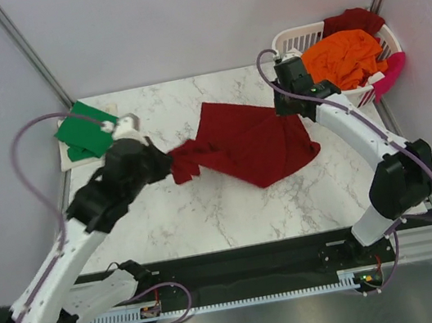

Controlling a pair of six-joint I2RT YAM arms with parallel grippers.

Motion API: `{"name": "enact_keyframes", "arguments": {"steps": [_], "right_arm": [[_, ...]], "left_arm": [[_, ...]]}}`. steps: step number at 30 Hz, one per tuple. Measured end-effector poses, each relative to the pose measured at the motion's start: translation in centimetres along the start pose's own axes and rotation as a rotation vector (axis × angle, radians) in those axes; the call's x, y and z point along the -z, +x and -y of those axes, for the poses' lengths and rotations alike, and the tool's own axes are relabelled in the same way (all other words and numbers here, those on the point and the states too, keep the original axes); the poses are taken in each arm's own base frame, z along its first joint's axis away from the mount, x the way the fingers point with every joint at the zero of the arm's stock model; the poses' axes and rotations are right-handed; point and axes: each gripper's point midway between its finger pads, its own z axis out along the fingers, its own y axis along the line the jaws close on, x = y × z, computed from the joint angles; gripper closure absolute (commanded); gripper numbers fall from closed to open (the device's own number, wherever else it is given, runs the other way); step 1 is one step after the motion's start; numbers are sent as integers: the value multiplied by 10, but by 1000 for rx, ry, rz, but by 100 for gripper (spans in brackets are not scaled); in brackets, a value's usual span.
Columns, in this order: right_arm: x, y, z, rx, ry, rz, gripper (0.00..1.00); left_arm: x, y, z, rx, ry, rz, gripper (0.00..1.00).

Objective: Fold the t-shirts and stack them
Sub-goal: Flatten the tshirt out

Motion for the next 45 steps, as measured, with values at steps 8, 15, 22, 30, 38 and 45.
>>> {"name": "enact_keyframes", "arguments": {"steps": [8,15,22,30,38,45], "right_arm": [[114,-90,-1,-64,-95,328,99],[270,-113,33,-156,-173,698,97],[396,-102,54,-164,-323,1032,96],[457,-78,51,-80,-465,1202,95],[506,-88,62,-90,-474,1357,93],[404,-186,10,-95,-430,1136,96]], "left_arm": [[213,-163,11,98,230,618,98],[271,-171,-8,43,231,722,98],[321,-173,1,-72,361,808,98],[400,-175,24,-201,594,960,98],[421,-171,35,-256,683,1016,98],[330,-169,16,-78,492,887,98]]}}
